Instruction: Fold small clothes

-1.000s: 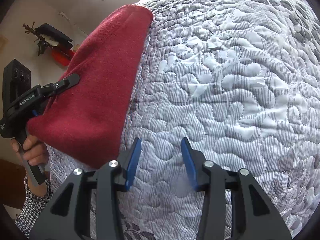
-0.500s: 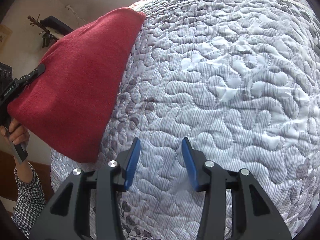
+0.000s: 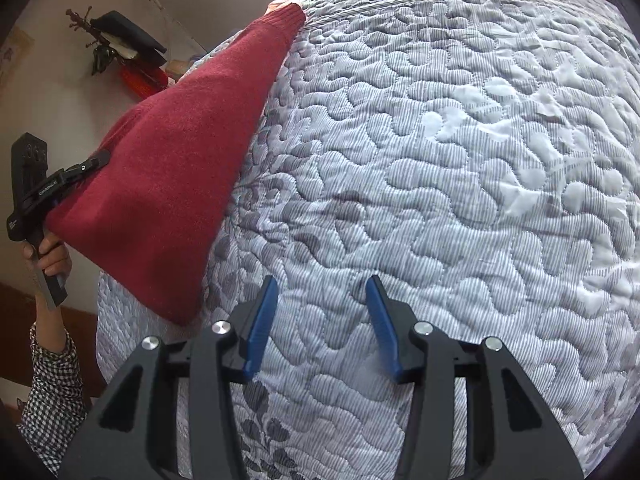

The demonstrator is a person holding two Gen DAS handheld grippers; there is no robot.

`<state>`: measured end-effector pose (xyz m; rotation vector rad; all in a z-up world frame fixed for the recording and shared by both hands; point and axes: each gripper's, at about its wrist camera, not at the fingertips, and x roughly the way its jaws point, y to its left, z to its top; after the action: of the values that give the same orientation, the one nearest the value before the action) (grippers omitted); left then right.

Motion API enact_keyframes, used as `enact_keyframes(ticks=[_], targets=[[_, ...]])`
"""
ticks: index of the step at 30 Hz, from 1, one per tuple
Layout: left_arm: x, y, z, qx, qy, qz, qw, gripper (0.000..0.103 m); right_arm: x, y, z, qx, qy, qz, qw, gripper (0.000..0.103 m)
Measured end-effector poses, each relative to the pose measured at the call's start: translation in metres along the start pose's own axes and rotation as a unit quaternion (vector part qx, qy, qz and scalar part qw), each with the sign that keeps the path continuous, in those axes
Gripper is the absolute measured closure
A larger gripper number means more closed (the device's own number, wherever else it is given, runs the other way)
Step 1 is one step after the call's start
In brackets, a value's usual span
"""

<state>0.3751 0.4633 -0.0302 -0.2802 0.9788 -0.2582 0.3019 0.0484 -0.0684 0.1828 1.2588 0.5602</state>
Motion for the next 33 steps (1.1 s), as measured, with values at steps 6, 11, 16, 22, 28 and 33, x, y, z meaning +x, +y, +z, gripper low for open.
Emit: enact_keyframes(ticks=[6,11,16,22,28,33], targets=[[0.042,0.031,-0.019,-0.021,0.039,0.018,0.9988,0.075,0.006,0.009,-0.002,-0.008,0.004,-0.004,1.000,0.055],[0.027,0.034,-0.024,-0.032,0.020,0.030,0.9988,0.059,0.012,0.026,0.001,-0.018,0.009,0.001,1.000,0.054],[-0.025,0.018,-0.034,-0.007,-0.015,0.058,0.9982,0.032,0.011,0.048,0.003,-0.029,0.009,0.026,0.999,0.048],[-0.043,-0.002,-0.060,0.017,0.009,0.078,0.9967,0.030,0.011,0.072,0.003,-0.040,0.010,0.036,0.998,0.047],[-0.031,0.001,-0.075,-0.001,0.029,0.046,0.9985,0.081,0.017,0.084,-0.001,-0.042,0.022,0.035,0.998,0.047],[-0.047,-0.005,-0.079,0.002,-0.002,0.052,0.9987,0.091,0.017,0.093,-0.001,-0.042,0.022,0.039,0.998,0.047]])
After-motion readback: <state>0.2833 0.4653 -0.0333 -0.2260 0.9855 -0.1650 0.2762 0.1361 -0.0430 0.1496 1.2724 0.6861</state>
